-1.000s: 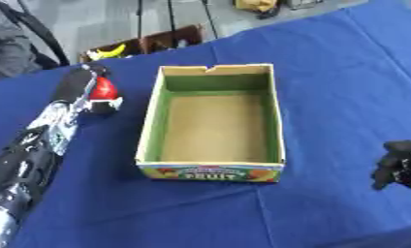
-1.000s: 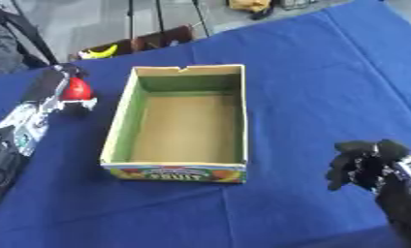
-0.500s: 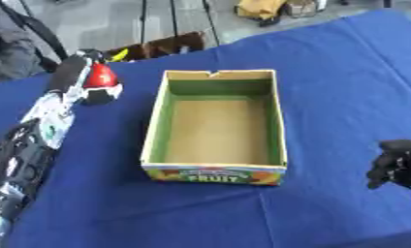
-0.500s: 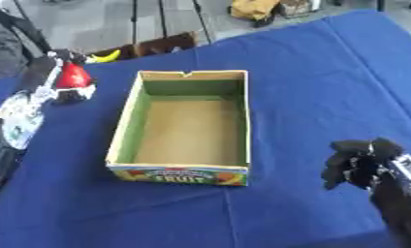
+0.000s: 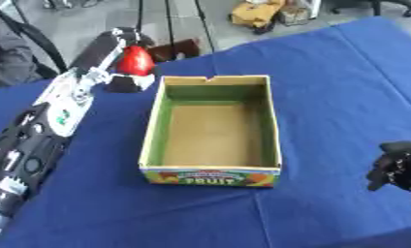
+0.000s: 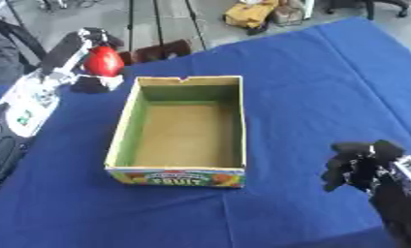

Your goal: Pick up objects on the table and place them in the box.

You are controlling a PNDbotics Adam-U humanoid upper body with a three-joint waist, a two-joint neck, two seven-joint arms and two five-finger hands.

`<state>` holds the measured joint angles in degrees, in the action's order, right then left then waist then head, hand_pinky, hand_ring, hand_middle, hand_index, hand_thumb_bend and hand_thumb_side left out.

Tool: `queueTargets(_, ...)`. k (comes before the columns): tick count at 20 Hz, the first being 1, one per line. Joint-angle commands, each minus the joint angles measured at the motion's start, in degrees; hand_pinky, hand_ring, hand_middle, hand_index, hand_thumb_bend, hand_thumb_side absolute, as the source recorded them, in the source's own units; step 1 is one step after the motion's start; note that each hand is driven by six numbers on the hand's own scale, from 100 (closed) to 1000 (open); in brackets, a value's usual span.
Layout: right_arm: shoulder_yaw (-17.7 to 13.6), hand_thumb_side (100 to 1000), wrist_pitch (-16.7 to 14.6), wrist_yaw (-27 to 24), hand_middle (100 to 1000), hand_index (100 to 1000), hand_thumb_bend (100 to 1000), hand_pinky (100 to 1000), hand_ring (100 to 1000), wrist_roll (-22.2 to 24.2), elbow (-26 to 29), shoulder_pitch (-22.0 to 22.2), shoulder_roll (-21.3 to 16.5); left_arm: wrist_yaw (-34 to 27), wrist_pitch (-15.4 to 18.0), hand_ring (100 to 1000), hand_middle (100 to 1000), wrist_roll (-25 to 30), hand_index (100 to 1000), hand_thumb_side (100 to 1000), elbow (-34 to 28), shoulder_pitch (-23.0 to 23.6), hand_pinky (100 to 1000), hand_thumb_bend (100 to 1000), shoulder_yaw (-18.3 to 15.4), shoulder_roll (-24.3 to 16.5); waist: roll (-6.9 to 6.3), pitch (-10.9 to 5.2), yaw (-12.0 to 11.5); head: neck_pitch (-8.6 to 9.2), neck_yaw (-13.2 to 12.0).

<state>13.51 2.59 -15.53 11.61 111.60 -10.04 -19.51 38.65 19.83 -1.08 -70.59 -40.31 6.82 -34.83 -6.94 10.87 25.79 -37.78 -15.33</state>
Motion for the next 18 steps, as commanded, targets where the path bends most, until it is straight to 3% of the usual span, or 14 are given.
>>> queueTargets(1,0.23,1000,-0.01,-0.09,562,751,100,515,571,0.61,0.67,-0.22,-0.74,0.61,1.99,452,593,2.70,744,190,-1.88,-1.80,271,100,2.34,-1.12,0.19,-1.03,0.44,-0.33,-0.74)
queueTargets(9,1.11,1000,0.11,0.71,562,751,100,516,572,1.37,-0.24,-0.05,-0.34,3.73,5.65,465,601,9.90,751,171,-1.29,-2.87,290,100,4.77,1.60,-0.16,-1.02,1.49,-0.17,-1.48)
queueTargets(18,1.49,1000,-0.55,3.49,562,752,100,516,572,1.31,-2.59,1.47,1.43,6.33,8.52,474,608,12.23,755,165,1.73,-2.99,307,100,5.14,4.31,-0.27,-0.56,2.35,0.20,-1.90)
